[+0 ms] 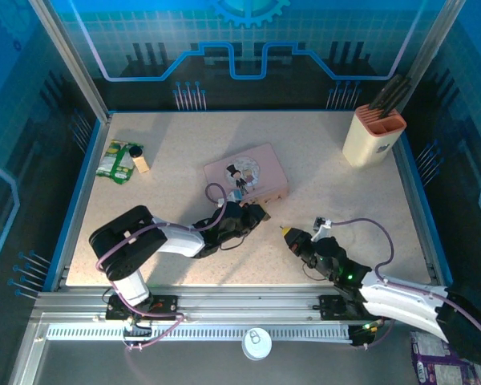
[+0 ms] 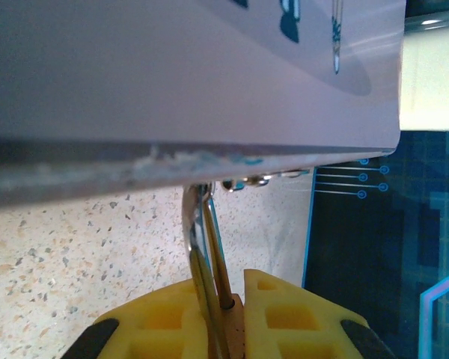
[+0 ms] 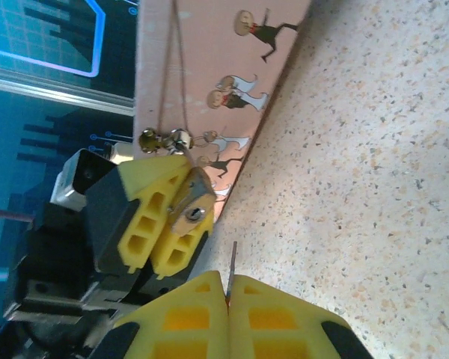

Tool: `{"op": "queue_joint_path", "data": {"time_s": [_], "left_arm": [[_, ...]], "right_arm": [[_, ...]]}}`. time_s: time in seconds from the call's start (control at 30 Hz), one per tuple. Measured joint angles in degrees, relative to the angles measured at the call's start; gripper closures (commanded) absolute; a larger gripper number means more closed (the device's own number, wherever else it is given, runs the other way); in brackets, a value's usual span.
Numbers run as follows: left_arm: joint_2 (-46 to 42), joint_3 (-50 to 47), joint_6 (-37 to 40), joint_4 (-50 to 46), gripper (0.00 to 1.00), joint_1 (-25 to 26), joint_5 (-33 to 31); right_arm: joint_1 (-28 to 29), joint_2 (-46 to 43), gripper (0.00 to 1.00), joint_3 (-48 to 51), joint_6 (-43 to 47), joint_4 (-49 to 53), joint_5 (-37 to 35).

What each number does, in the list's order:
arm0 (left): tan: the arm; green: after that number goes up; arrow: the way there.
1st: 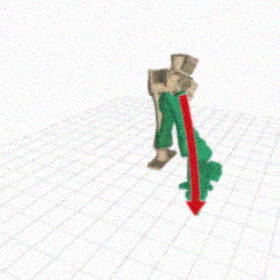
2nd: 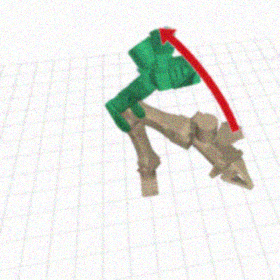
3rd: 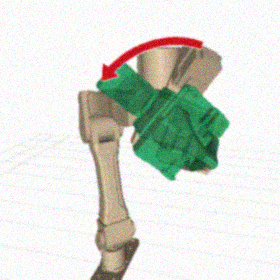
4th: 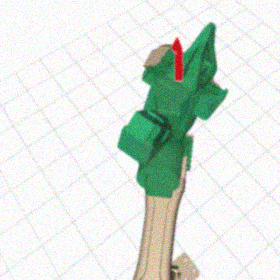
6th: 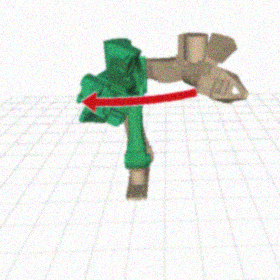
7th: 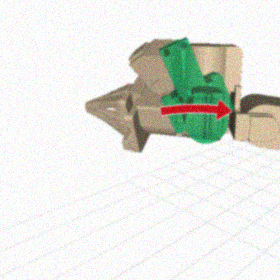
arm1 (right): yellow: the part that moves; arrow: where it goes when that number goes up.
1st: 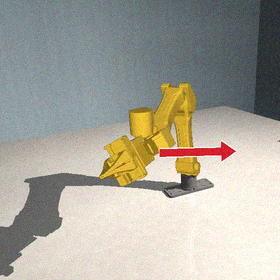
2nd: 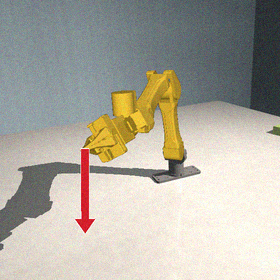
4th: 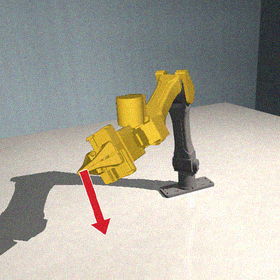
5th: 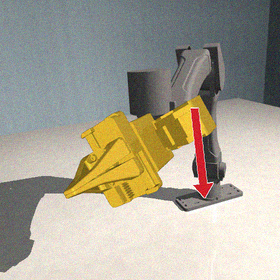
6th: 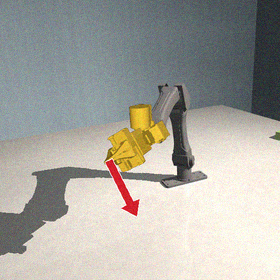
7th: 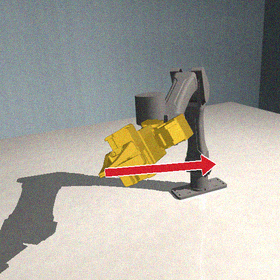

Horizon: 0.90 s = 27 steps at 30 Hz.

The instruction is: Unlock a padlock with a key

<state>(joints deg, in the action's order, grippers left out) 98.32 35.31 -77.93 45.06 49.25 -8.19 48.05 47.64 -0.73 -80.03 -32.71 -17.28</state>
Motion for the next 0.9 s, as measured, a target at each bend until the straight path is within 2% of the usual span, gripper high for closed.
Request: {"op": "queue_joint_path", "data": {"time_s": [0.4, 0.63, 0.9], "left_arm": [[0.1, 0.5, -1.7, 0.5, 1.0, 0.0, -0.7], [0.3, 0.7, -2.3, 0.5, 1.0, 0.0, -1.0], [0.3, 0.9, -3.3, 0.7, 1.0, 0.0, -2.4]], "right_arm": [[-6.0, 14.1, 1.0, -2.4, -2.8, -15.5, 8.7], [-6.2, 24.9, 1.0, -2.5, -5.6, -27.5, 11.6], [-6.1, 35.3, 1.0, -2.5, -8.4, -41.0, 11.7]]}}
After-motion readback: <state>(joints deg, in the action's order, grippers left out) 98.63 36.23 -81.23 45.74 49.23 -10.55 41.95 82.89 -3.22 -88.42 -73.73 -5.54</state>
